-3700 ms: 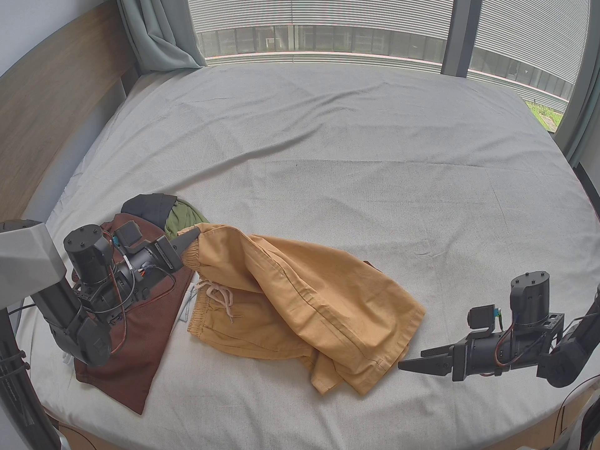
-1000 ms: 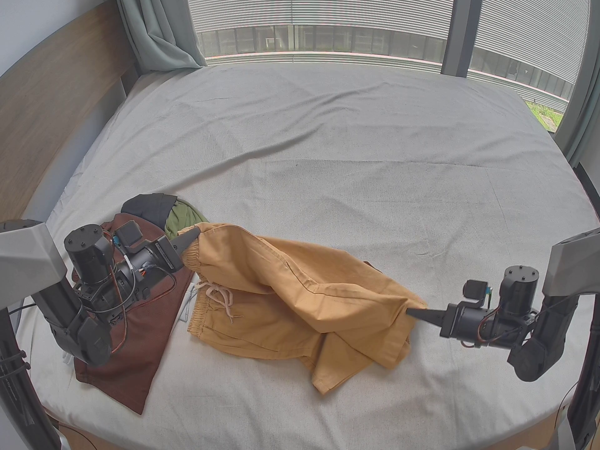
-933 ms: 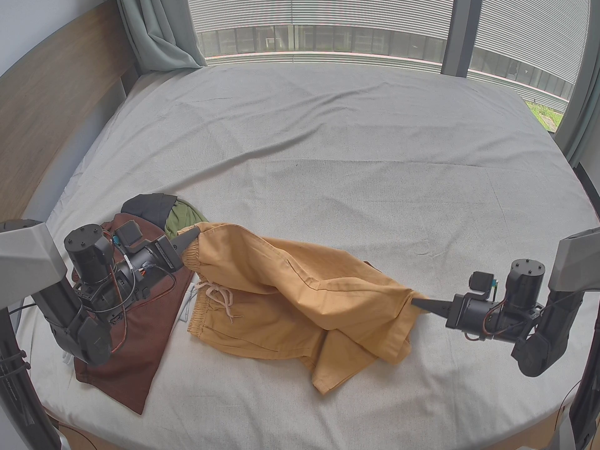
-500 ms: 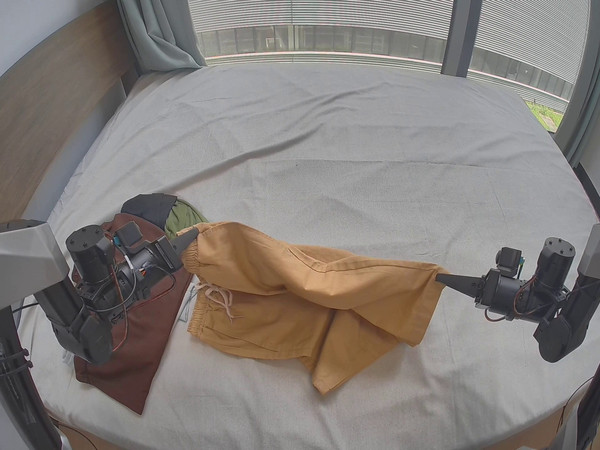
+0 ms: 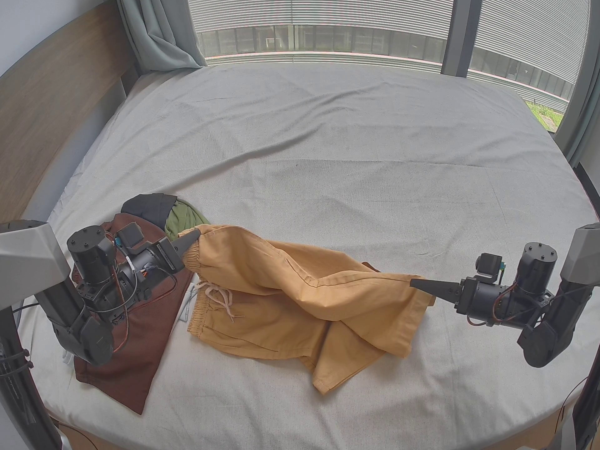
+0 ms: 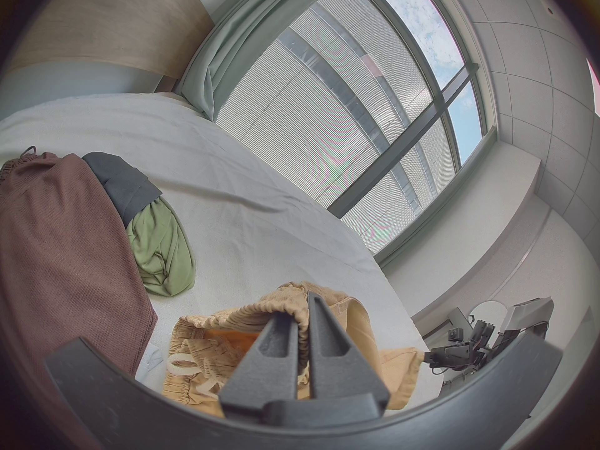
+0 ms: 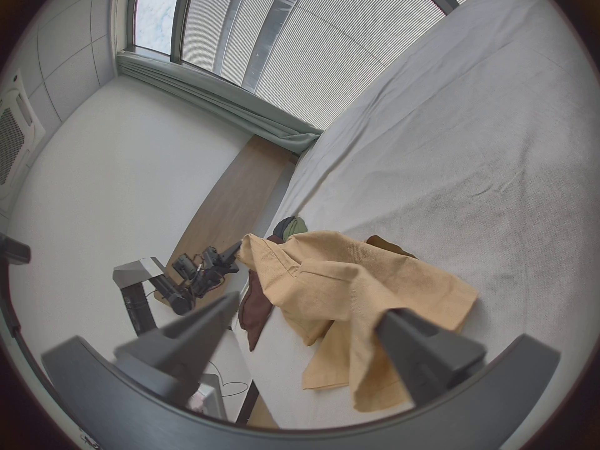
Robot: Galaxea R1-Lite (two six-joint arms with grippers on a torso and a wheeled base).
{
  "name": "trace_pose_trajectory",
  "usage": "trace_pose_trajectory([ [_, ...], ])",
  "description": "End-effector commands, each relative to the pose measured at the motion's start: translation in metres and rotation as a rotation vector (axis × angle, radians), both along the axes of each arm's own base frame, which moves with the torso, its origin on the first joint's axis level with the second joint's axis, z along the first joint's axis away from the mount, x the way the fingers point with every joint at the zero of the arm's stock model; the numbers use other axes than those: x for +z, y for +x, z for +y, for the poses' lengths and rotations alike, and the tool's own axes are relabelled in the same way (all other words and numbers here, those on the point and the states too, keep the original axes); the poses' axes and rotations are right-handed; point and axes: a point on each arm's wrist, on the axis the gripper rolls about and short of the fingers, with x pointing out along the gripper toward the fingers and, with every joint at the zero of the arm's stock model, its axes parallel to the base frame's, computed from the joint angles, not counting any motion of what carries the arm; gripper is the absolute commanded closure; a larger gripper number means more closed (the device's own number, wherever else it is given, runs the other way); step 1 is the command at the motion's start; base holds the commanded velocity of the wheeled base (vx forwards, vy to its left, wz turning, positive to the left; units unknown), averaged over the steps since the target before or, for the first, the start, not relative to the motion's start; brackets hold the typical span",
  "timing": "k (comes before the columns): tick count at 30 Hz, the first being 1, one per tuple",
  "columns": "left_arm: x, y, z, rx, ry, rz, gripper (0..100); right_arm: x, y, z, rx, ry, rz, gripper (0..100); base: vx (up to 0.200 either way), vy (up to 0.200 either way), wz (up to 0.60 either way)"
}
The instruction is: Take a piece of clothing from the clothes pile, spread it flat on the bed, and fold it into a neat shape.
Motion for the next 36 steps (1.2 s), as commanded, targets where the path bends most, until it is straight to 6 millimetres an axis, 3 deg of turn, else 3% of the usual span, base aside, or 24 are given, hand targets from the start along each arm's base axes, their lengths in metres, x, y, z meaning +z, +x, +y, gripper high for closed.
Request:
trace_pose_trajectory([
  [1,0.002,-0.001,0.0,0.0,-0.002,-0.008,100,-0.023,0.012,0.015,0.0,-0.029,0.03,0,0.0,0.0,0.0],
  [12,0.003,-0.002,0.0,-0.002,-0.002,-0.01,100,-0.02,0.021,0.026,0.015,-0.02,0.0,0,0.0,0.0,0.0],
  [17,0.003,-0.001,0.0,0.0,-0.002,-0.01,100,-0.038,0.025,0.026,-0.074,-0.052,0.042,0,0.0,0.0,0.0],
  [27,0.006,-0.002,0.001,0.001,-0.003,-0.017,100,-0.04,0.032,0.026,-0.093,-0.051,0.037,0,0.0,0.0,0.0],
  [36,0.006,-0.002,0.002,0.006,-0.003,-0.02,100,-0.062,0.036,0.025,-0.103,-0.061,0.104,0,0.0,0.0,0.0],
])
